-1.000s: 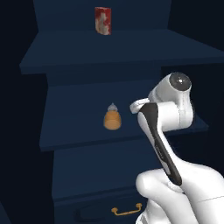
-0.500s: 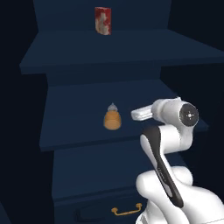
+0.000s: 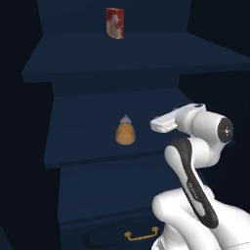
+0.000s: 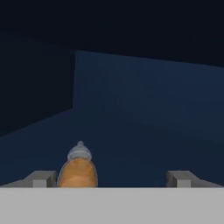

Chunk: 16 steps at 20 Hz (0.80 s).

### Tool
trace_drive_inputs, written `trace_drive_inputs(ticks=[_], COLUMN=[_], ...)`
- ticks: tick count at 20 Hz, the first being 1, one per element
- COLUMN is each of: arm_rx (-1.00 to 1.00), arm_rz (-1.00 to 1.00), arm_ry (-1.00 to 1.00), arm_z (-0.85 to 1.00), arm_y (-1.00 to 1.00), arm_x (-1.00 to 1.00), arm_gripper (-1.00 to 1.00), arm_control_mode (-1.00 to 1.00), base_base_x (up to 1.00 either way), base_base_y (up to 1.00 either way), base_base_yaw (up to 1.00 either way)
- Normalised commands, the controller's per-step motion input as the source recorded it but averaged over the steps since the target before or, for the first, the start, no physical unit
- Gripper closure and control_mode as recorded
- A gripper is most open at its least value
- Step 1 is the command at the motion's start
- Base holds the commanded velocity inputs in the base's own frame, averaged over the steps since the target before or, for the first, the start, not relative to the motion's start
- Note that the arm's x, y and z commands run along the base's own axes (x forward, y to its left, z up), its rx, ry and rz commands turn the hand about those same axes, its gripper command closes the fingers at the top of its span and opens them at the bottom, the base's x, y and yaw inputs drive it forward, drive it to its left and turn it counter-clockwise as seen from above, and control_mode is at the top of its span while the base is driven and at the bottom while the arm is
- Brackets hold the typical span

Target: Pick the honey bottle and place it on the digital scale for weighing, and close the cabinet.

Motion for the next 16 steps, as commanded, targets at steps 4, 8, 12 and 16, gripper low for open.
trace_drive_inputs(ticks=[4, 8, 12, 16], arm_rx=[0.06, 0.03, 0.02, 0.01], arm_rz=[0.22, 0.18, 0.15, 0.12], arm_ry=[-0.04, -0.09, -0.03, 0.0], arm_z=[-0.01, -0.22, -0.21, -0.16], arm_y=[-0.04, 0.0, 0.0, 0.01], arm_x=[0.08, 0.04, 0.32, 0.37], arm_gripper=[-1.0, -1.0, -1.0, -1.0], arm_control_mode=[-1.0, -1.0, -1.0, -1.0], base_base_x=[0.0, 0.0, 0.0, 0.0], base_base_y=[0.0, 0.0, 0.0, 0.0], base_base_yaw=[0.0, 0.0, 0.0, 0.0])
